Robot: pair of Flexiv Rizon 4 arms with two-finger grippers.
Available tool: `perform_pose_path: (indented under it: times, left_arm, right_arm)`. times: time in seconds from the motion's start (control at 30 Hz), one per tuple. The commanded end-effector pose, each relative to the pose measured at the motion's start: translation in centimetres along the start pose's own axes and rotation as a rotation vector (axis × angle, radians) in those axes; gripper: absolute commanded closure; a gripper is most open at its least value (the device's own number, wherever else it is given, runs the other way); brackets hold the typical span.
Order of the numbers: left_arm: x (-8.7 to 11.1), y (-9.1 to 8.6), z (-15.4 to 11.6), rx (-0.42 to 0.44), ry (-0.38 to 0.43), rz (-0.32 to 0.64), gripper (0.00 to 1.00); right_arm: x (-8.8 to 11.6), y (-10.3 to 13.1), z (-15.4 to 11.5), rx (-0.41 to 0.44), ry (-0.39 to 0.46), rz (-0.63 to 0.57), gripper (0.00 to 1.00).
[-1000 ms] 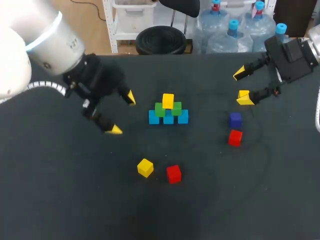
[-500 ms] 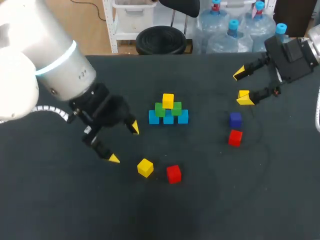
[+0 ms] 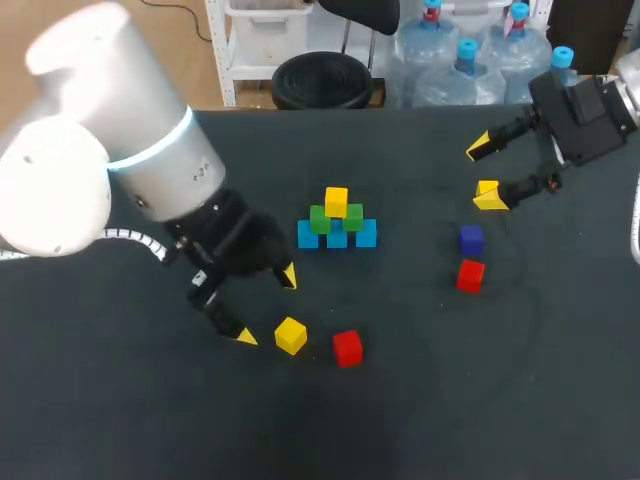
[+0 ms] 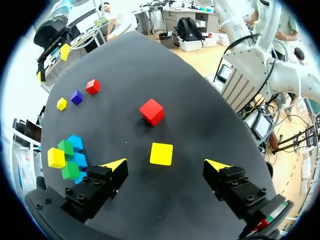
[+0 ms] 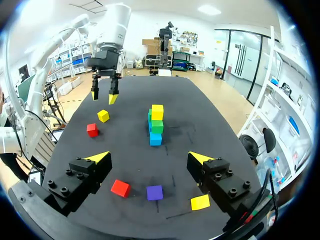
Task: Place the blue cubes, place green cubes on the blue cubes, place the yellow cubes on the green cubes, then place the red cubes on the yellow cubes, and place purple cube on the red cubes.
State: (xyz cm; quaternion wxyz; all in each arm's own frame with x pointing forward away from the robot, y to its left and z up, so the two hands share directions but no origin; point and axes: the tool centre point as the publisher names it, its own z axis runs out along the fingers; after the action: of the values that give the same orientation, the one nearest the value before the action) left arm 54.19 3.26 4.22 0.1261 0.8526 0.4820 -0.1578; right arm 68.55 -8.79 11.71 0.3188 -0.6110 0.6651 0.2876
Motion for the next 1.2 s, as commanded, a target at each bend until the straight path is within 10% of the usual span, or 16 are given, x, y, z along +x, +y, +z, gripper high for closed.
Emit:
perform_pose_path:
  times: [0.03,0.97,1.2]
  left_arm:
    - [-0.1,-0.1,0.4,-0.003,0.001,-0.008,0.00]
    - [-0.3,0.7,3.6,0.019,0.033,-0.035,0.00]
    - [0.0,0.4,4.0,0.042,0.056,-0.003,0.19]
  right_arm:
    - [0.0,0.0,0.1,0.000,-0.002,-0.001,0.00]
    - [0.0,0.0,0.1,0.000,-0.002,-0.001,0.00]
    - [0.0,0.0,0.1,0.000,-0.002,-0.001,0.00]
